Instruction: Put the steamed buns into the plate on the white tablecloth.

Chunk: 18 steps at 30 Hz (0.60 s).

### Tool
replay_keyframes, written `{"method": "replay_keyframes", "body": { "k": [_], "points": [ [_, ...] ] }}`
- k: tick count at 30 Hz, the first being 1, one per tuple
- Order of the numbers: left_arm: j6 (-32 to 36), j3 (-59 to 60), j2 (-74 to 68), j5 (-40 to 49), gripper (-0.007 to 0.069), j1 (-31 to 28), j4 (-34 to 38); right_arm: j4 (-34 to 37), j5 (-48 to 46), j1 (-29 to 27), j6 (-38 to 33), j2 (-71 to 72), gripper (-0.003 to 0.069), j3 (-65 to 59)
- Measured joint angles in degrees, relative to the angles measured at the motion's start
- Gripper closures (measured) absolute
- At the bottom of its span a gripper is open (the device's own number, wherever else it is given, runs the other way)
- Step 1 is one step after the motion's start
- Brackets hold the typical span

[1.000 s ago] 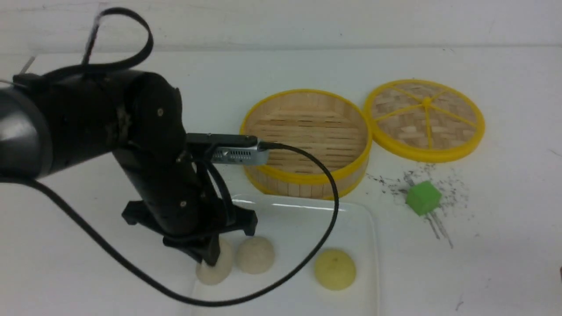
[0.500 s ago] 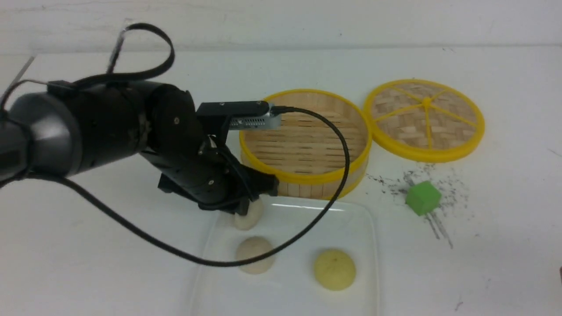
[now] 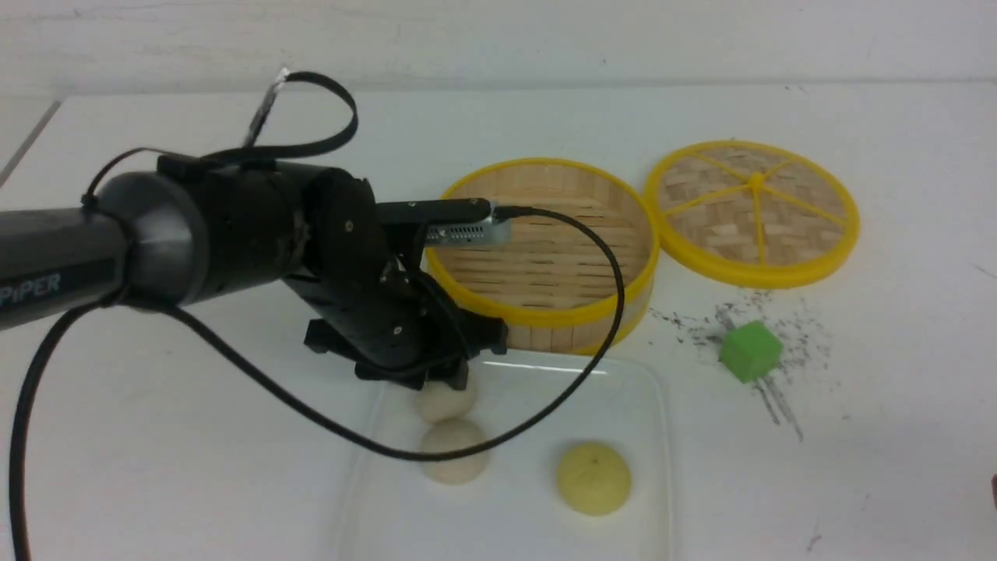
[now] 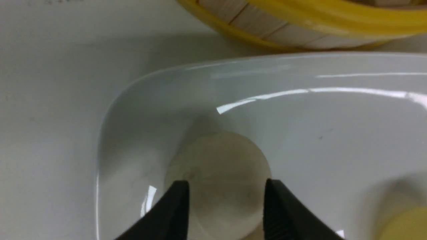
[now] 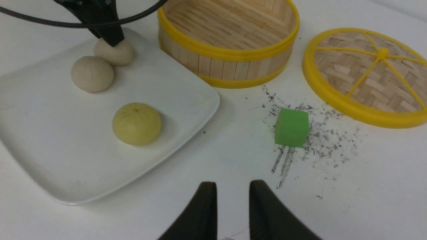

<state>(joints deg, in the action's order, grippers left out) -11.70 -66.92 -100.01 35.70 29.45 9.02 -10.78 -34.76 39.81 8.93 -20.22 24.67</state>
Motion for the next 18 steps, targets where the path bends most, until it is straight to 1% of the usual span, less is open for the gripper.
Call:
{"method": "replay_keyframes", "body": {
  "k": [3,4,7,9,11,14,15,16,18],
  "points": [
    [0.0,-1.8,2.5,0.7,0.0197,0.0,-0.1,2.3,-2.5,0.0,1.1,0.0,0.0537,3.1],
    [0.0,-2.7,4.4,0.9,0.0183,0.0,-0.2,3.7,-4.4,0.0,1.1,0.0,0.0571,5.3],
    [0.0,-4.3,8.0,1.4,0.0180,0.0,-0.2,6.2,-10.2,0.0,1.0,0.0,0.0660,11.3],
    [0.0,-4.8,10.0,1.7,0.0202,0.0,-0.2,7.2,-13.7,0.0,1.0,0.1,0.0673,14.2],
    [0.0,-4.9,11.6,2.7,0.0253,0.0,-0.2,8.6,-17.0,0.0,1.0,0.8,0.0676,16.0],
    [0.0,-4.9,13.1,4.7,0.0403,0.0,-0.2,11.5,-17.8,0.0,0.9,3.0,0.0674,14.1],
    [0.0,-4.9,13.1,5.1,0.0426,0.0,-0.3,11.7,-17.5,0.0,0.7,3.0,0.0674,13.8],
    [0.1,-4.9,13.4,5.6,0.0519,0.0,-0.5,13.2,-15.2,0.0,0.4,4.5,0.0673,11.4],
    [0.2,-4.9,13.5,5.9,0.0585,0.0,-0.6,16.1,-8.4,0.0,-0.4,6.6,0.0671,5.7]
  ]
}}
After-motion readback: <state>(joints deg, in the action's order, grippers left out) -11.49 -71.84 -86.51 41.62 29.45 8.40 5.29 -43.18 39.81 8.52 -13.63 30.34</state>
